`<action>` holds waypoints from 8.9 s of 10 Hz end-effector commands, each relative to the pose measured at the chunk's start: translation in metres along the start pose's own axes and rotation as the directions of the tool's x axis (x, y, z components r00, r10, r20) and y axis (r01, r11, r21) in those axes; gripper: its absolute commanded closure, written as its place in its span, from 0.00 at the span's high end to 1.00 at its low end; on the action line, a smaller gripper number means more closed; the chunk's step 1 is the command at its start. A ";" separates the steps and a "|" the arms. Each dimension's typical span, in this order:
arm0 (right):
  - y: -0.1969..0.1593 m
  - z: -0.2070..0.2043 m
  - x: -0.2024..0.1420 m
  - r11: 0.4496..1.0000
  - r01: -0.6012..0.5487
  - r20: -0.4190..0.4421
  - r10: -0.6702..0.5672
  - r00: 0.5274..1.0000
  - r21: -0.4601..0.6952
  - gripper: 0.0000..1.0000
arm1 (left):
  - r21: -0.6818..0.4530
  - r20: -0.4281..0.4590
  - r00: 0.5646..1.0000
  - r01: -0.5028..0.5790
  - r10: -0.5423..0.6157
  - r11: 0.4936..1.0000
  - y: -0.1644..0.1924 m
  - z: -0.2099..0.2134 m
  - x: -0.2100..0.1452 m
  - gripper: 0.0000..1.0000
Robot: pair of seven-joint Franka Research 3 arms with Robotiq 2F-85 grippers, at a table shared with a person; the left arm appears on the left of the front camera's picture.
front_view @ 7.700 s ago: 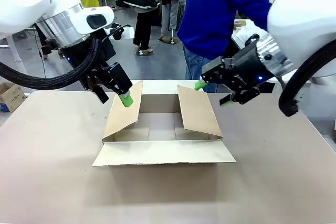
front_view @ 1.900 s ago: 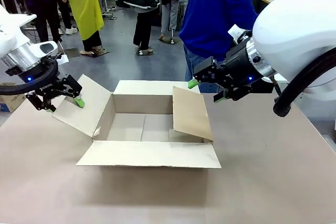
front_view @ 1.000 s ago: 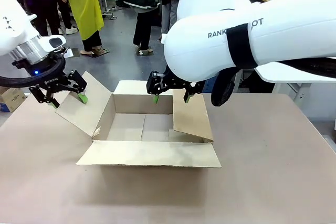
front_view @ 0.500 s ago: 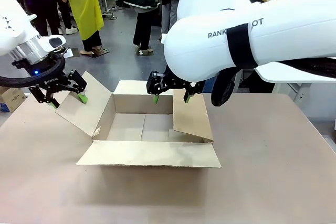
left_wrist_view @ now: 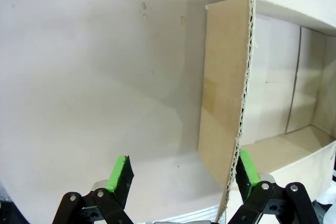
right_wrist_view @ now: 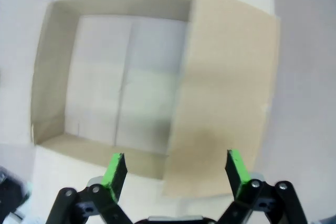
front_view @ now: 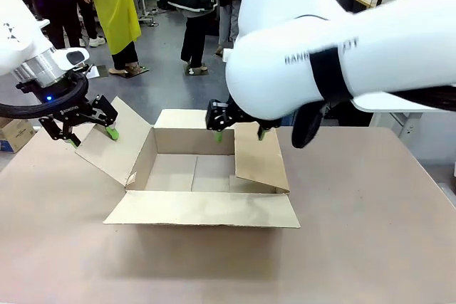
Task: Pack the gift set into the box.
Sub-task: Place both hands on the side flaps of the Package Box and spread them outward, then lift both hands away from the flaps of the Package Box, then press and hold the closed box until the human finishes sealing it.
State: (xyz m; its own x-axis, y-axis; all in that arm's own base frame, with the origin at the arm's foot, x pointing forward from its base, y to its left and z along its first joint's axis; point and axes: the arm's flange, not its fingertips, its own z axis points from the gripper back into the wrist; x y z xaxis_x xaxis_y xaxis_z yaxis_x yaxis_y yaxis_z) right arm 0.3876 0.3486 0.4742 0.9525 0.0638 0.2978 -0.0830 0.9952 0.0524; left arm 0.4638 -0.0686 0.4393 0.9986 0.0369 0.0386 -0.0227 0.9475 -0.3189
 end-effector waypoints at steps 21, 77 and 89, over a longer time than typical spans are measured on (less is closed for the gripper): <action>0.003 -0.048 0.051 0.835 0.173 0.021 -0.191 0.981 -0.523 1.00 | 0.015 0.007 1.000 -0.008 0.008 1.000 0.001 0.002 -0.002 1.00; -0.408 0.029 -0.080 0.617 0.448 -0.140 -0.481 0.865 0.647 1.00 | -0.769 0.114 0.964 0.239 -0.241 0.593 0.226 0.073 -0.063 1.00; -0.408 0.029 -0.080 0.617 0.448 -0.140 -0.481 0.865 0.647 1.00 | -0.769 0.114 0.964 0.239 -0.241 0.593 0.226 0.073 -0.063 1.00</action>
State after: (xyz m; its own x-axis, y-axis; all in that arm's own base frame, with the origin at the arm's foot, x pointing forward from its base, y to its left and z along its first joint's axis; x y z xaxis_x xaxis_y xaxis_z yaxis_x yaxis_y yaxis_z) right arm 0.3381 -0.0658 0.4555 0.9062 -0.4085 0.1096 0.1780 0.6035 0.7773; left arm 0.3955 0.1671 0.4343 0.9635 -0.1562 0.2176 0.2575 0.3171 -0.9128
